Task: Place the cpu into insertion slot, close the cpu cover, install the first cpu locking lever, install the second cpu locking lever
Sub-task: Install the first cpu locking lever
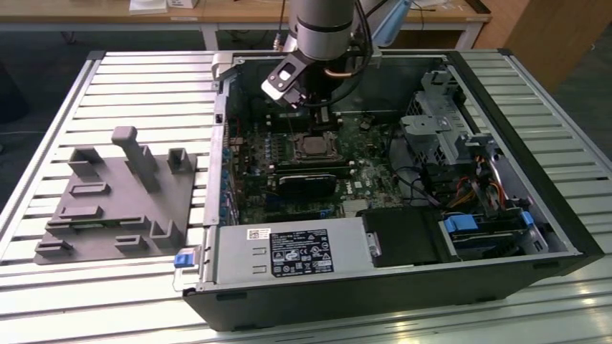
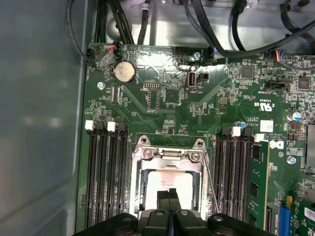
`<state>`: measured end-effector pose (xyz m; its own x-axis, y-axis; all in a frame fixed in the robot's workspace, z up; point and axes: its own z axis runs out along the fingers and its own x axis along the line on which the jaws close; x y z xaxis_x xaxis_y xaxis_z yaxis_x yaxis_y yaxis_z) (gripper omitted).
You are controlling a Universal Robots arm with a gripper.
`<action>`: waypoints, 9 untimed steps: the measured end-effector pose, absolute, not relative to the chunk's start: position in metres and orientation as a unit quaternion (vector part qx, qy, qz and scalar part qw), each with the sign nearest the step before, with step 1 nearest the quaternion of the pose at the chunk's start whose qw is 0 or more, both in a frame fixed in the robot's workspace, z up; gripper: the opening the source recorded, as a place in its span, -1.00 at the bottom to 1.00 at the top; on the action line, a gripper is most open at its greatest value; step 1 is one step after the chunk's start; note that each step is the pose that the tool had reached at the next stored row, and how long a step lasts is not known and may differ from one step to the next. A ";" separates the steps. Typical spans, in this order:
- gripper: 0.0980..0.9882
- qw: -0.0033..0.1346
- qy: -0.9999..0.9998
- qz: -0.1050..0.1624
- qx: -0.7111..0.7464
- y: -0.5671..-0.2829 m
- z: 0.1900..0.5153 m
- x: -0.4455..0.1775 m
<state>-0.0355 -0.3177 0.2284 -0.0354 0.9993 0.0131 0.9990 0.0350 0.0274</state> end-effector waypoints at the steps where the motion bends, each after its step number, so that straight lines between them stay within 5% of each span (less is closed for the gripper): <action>1: -0.98 0.005 0.719 0.014 0.694 -0.318 0.229 -0.036; 9: -0.98 0.005 0.719 0.014 0.694 -0.318 0.247 -0.036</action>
